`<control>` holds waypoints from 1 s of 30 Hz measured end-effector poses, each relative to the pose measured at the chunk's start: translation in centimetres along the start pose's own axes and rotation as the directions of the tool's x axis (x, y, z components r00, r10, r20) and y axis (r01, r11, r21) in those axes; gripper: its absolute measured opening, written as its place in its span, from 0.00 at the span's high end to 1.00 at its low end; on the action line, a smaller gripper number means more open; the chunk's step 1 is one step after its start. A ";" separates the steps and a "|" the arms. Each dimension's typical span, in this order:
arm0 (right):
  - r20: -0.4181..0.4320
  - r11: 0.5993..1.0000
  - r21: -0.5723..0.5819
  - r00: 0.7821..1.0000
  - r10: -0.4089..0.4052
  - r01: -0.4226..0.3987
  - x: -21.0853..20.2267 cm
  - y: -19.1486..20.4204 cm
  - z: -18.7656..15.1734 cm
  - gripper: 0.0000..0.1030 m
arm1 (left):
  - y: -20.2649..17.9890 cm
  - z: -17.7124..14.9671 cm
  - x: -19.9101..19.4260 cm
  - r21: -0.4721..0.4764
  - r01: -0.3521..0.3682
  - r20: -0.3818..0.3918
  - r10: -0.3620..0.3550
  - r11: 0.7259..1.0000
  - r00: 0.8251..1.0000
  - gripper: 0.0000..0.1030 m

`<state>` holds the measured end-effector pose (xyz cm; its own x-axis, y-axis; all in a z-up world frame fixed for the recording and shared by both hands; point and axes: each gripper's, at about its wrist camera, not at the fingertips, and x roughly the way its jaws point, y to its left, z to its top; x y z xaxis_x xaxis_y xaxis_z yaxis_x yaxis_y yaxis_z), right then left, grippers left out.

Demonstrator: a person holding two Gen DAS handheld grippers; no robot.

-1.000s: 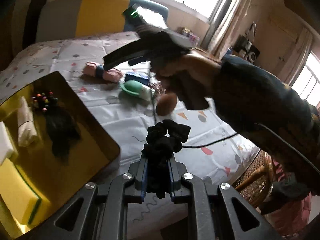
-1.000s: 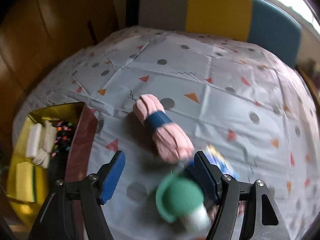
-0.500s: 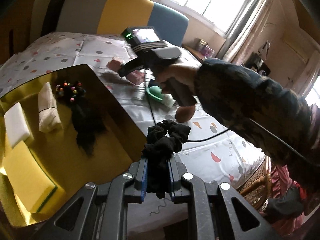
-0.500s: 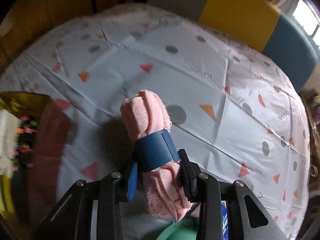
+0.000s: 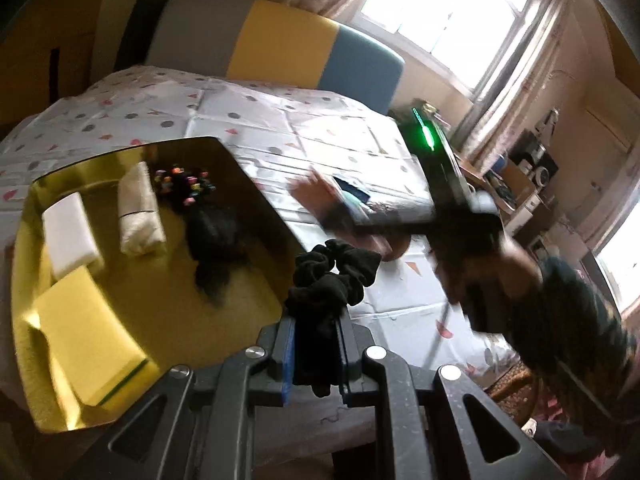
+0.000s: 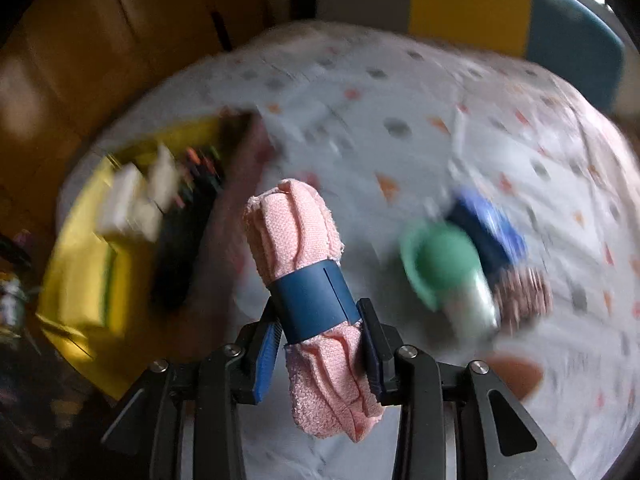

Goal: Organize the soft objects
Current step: 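Carry the scrunchie toward the tray with the left gripper while the right gripper grasps the pink towel, then lower the black scrunchie into the tray and open the left gripper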

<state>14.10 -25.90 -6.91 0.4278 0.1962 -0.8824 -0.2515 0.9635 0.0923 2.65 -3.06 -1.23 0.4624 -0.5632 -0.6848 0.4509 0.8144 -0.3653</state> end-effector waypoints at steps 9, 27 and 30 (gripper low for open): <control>0.015 0.997 -0.003 0.997 -0.071 0.071 1.6 -1.1 -4.2 0.65 | 2.2 -0.9 -0.6 -0.097 -0.079 -0.012 0.078 0.992 0.997 0.85; 0.014 0.995 -0.039 0.996 -0.089 0.089 1.5 -0.8 -4.7 0.65 | 5.7 -1.1 -1.0 -0.243 -0.150 -0.031 0.147 0.958 0.989 0.85; 0.014 0.995 -0.042 0.996 -0.090 0.091 1.5 -0.8 -4.6 0.65 | 6.7 -0.8 -1.0 -0.291 -0.150 -0.038 0.145 0.945 0.989 0.85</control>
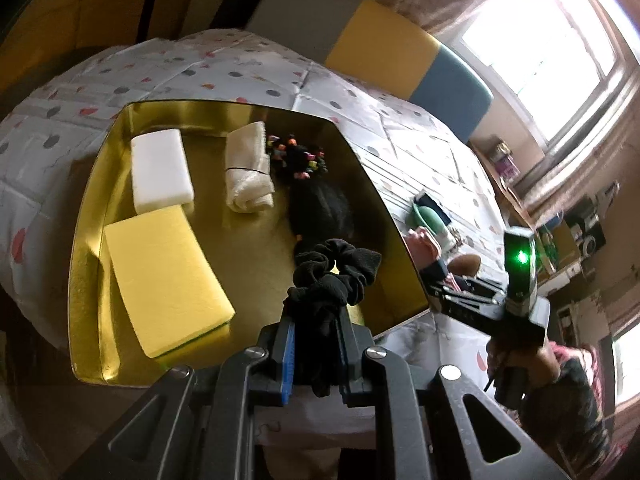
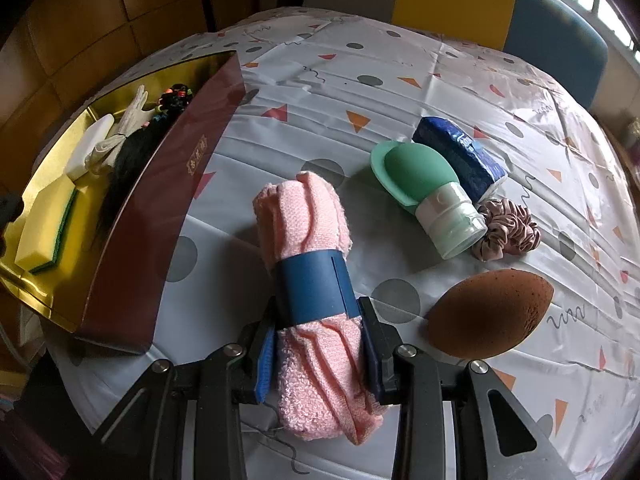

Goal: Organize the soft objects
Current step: 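Lower the black scrunchie into the tray and open the left gripper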

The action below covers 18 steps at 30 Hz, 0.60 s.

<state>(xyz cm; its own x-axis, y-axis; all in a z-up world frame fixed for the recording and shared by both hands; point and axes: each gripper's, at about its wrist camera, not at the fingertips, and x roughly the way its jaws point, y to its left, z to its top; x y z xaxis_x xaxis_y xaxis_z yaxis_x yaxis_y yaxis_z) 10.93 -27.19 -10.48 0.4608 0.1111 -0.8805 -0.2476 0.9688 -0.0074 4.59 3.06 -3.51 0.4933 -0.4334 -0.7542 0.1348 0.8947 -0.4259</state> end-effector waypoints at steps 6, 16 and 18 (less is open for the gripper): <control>0.001 1.000 -0.005 1.000 -0.002 0.002 0.0 0.0 0.0 0.65 | 0.9 1.5 1.7 -0.108 0.044 -0.030 -0.048 0.993 0.998 0.85; 0.001 1.000 -0.017 1.000 -0.008 0.008 0.1 0.1 0.0 0.65 | 0.4 3.2 6.1 -0.208 0.027 -0.079 -0.044 0.978 0.996 0.85; 0.001 1.000 -0.019 1.000 -0.009 0.009 0.1 0.1 0.0 0.65 | -0.4 3.4 7.1 -0.193 0.032 -0.098 -0.052 0.981 0.994 0.85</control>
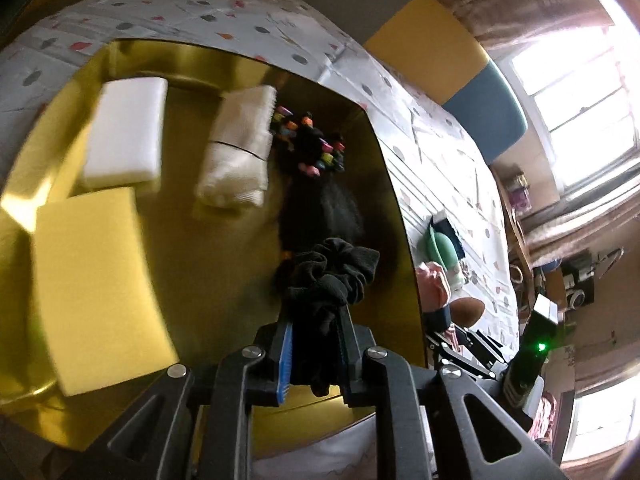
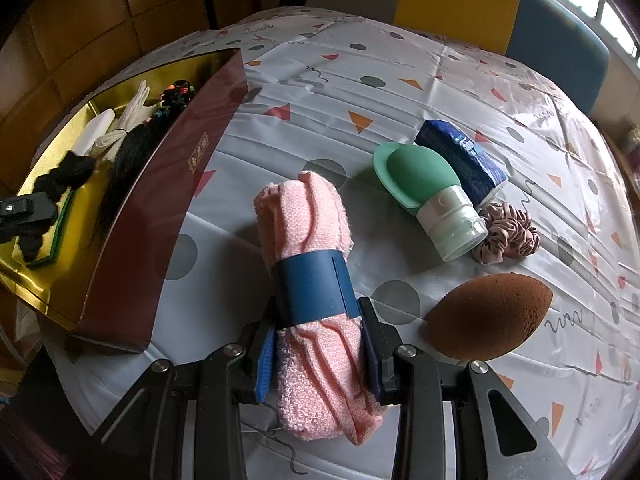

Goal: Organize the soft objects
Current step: 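Lower the black scrunchie into the tray and open the left gripper, then carry the pink towel into the tray and open the right gripper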

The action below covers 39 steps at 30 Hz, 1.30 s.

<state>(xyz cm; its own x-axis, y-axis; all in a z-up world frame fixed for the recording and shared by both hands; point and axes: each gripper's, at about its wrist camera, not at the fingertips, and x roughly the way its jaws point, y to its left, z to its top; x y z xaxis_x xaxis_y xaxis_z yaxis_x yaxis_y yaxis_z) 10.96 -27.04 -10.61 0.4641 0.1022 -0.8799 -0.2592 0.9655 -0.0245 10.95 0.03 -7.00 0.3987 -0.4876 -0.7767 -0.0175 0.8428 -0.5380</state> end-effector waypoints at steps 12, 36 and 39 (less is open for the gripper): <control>0.000 1.000 -0.004 1.000 -0.002 0.002 0.0 0.0 0.0 0.64 | -1.5 -0.8 2.6 0.086 -0.034 -0.071 0.040 0.996 0.997 0.61; 0.018 0.999 -0.022 1.000 -0.026 0.026 -0.1 0.4 -0.2 0.64 | -1.7 -3.5 -5.4 0.293 -0.369 0.264 0.296 0.882 0.918 0.58; 0.020 0.999 -0.015 0.999 -0.030 0.030 -0.1 0.4 -0.3 0.64 | -1.3 -3.4 -5.9 0.288 -0.390 0.283 0.311 0.875 0.907 0.58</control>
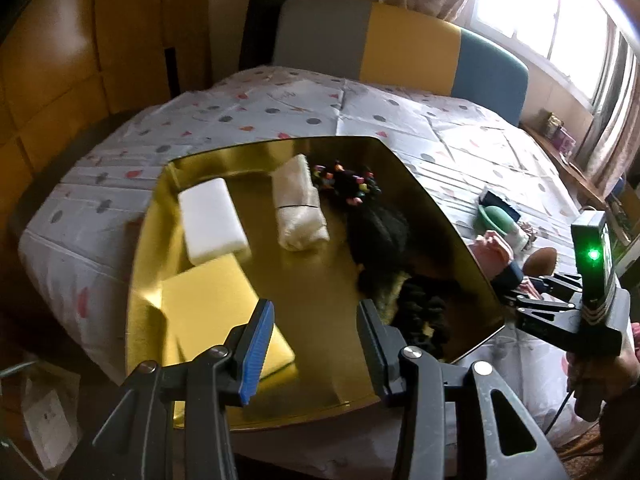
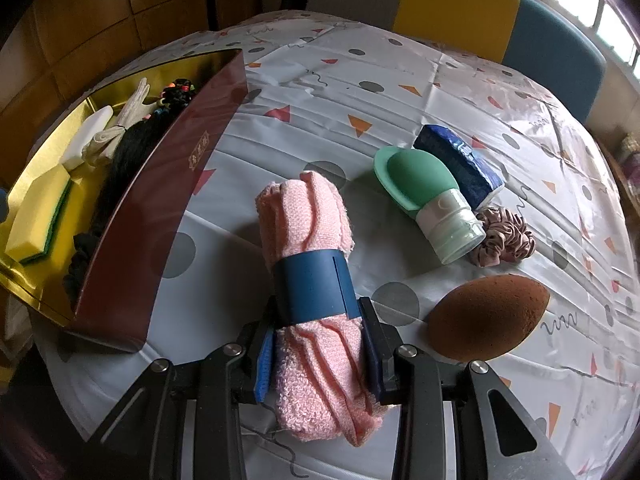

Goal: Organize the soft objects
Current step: 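Carry the pink towel into the tray and open the right gripper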

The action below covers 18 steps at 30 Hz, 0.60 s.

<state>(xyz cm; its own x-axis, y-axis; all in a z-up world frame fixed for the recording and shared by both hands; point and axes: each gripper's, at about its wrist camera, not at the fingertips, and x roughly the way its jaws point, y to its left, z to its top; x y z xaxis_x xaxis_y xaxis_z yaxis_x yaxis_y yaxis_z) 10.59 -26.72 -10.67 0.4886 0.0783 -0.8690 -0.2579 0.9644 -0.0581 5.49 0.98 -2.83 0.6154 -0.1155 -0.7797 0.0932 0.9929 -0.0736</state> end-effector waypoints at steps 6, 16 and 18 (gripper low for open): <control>0.004 0.999 0.034 1.000 -0.009 0.009 -0.1 -0.1 -0.1 0.64 | 1.2 0.0 -0.6 -0.013 -0.026 0.018 0.026 1.000 1.000 0.58; -0.016 0.994 0.105 1.000 -0.027 0.028 -0.1 -0.2 0.0 0.65 | 2.8 -0.3 -1.4 -0.043 -0.022 0.032 0.024 0.999 0.999 0.58; -0.020 0.994 0.103 0.999 -0.035 0.037 -0.1 0.0 0.0 0.65 | 3.0 -0.5 -1.4 -0.047 -0.021 0.032 0.023 0.999 0.999 0.58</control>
<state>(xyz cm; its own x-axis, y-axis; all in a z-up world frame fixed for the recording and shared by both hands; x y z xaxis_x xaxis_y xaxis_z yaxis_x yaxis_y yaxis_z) 10.60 -26.75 -10.58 0.4809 0.0391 -0.8759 -0.1521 0.9876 -0.0394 4.55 4.12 -2.25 0.6422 -0.0935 -0.7608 0.0430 0.9954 -0.0861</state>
